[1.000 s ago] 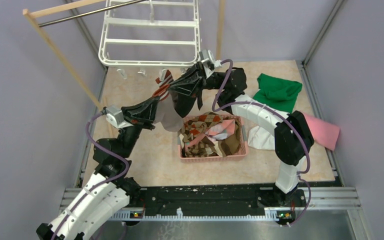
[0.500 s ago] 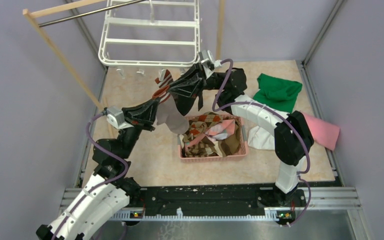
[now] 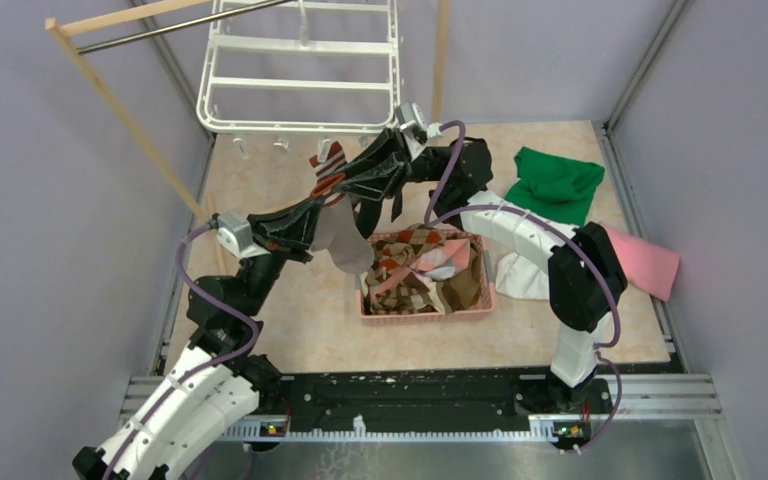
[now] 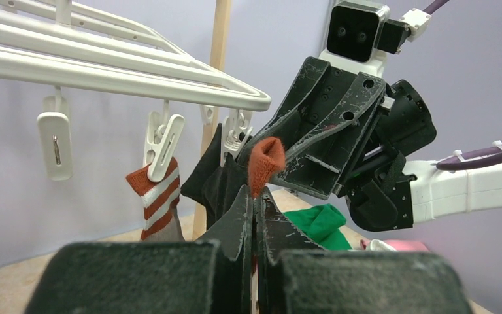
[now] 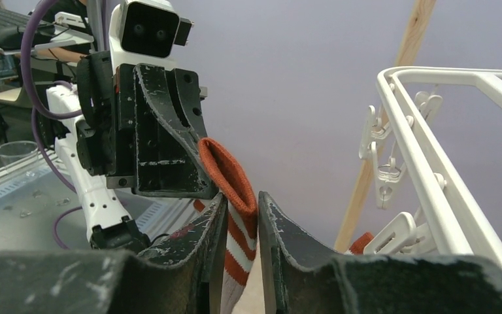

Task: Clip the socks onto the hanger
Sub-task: Adjust the sock.

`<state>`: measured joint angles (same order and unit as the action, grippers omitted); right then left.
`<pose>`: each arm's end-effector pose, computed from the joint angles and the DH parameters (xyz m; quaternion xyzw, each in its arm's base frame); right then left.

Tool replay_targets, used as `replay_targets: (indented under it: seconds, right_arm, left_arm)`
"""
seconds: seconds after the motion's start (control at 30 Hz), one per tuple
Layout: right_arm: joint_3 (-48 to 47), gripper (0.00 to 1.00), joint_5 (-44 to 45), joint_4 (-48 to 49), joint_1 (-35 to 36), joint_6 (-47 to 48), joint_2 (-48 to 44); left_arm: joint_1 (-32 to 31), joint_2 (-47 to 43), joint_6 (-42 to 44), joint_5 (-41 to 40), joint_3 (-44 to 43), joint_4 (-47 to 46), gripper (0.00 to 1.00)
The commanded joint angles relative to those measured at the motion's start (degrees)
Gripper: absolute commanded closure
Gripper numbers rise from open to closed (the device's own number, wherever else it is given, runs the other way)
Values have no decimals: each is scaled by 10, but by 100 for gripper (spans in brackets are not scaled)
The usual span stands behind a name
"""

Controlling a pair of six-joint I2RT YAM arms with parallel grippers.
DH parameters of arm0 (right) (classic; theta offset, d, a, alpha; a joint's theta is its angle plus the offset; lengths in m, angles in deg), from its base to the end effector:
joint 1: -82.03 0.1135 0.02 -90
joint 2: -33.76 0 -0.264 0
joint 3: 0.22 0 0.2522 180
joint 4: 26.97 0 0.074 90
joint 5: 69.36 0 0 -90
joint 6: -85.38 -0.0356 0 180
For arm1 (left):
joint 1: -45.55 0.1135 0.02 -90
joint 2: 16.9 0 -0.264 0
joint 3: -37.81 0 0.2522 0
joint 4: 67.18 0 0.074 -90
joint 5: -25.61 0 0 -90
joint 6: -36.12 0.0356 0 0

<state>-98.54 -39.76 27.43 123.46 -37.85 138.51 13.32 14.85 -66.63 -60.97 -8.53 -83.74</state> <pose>0.2788 0.2873 0.4086 -0.4905 0.2756 0.6327 0.5321 0.1116 -0.0729 0.3726 0.1087 0.4796 -0.3466 0.7988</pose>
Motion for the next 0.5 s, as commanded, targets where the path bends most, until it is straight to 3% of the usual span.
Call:
replay_targets:
  seconds: [0.0,0.2,0.4,0.47]
  right_arm:
    - [-25,76,-5,24,7,-5,-18]
    - [-30,79,0,27,6,-7,-20]
    - [-35,100,-1,35,7,-14,-22]
    - [-37,100,-1,38,7,-19,-23]
  left_arm:
    - [1,-5,-5,8,-12,-45,100]
    - [1,-8,-8,4,-9,-49,100]
    - [0,-7,-11,-7,-5,-49,100]
    - [1,-9,-13,-14,-2,-47,100]
